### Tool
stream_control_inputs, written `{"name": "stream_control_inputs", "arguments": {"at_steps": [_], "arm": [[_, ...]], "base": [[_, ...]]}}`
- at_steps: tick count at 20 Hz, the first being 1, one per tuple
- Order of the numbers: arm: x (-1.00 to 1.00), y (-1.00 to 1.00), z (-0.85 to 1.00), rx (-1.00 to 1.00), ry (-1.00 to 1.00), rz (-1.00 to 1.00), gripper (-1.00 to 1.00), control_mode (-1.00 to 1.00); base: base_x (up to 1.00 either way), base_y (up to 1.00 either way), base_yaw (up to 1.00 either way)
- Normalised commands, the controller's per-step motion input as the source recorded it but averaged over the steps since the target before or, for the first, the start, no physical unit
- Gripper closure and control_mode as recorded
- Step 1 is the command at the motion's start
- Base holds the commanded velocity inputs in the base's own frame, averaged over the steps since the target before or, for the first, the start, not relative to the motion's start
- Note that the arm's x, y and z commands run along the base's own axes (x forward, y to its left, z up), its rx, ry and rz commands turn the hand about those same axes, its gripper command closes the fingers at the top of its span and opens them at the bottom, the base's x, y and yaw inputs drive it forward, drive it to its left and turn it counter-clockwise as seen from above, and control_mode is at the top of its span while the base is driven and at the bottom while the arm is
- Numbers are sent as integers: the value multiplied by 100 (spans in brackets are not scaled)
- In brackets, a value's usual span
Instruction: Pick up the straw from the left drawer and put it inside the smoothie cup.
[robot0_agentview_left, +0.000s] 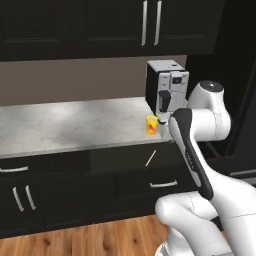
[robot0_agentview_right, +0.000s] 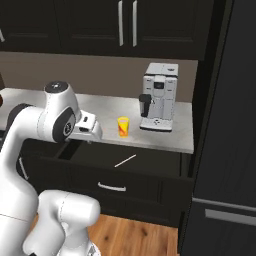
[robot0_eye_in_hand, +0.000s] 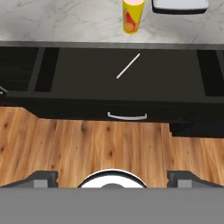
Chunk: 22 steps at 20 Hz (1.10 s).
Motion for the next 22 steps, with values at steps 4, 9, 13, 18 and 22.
{"name": "stream_control_inputs", "arguments": {"at_steps": [4, 9, 13, 18, 22], "arm": [[19, -9, -13, 0, 0, 0, -100, -100], [33, -18, -18, 0, 2, 0, -100, -100], [42, -24, -25, 0, 4, 0, -100, -100], [43, -26, -40, 0, 5, 0, -100, -100], [33, -14, -64, 0, 6, 0, -100, -100]], "base": [[0, 0, 0], [0, 0, 0], [0, 0, 0], [0, 0, 0], [0, 0, 0]]}}
